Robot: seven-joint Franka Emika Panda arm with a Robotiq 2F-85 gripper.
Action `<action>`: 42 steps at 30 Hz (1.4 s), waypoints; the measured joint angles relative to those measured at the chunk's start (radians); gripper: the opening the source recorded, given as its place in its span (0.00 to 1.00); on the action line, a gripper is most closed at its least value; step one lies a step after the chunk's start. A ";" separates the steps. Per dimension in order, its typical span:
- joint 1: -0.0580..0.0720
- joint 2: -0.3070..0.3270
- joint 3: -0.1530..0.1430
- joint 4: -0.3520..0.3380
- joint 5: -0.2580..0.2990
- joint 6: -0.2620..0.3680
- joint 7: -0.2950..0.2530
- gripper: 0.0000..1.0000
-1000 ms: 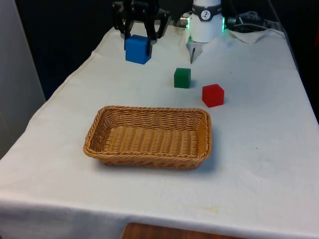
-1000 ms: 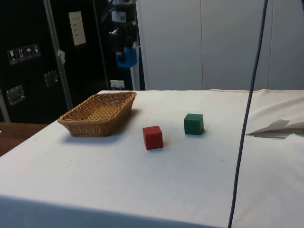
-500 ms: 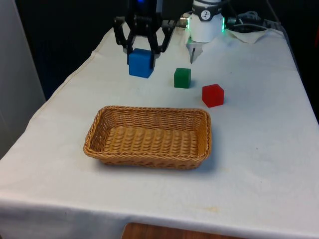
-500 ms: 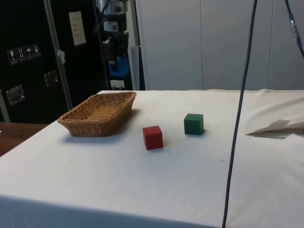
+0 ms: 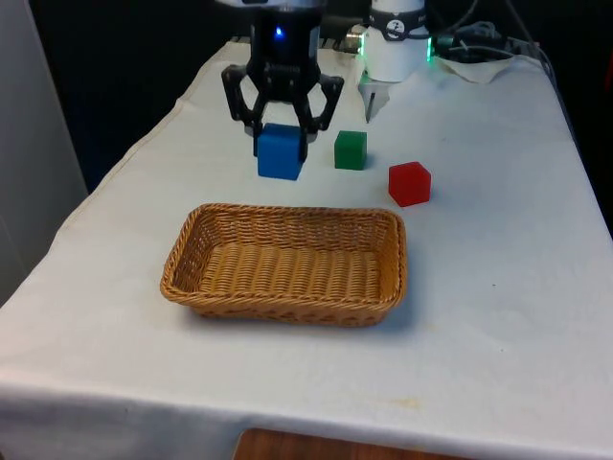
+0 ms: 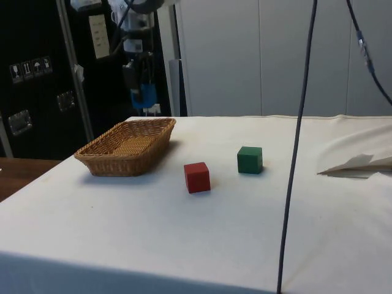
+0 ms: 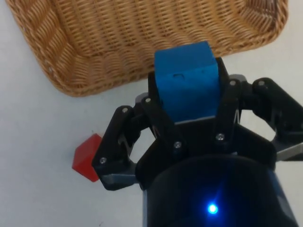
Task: Pick up the blue cube and place it into the basket.
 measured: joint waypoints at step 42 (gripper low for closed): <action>-0.022 0.315 0.011 0.306 0.218 -0.046 -0.162 0.01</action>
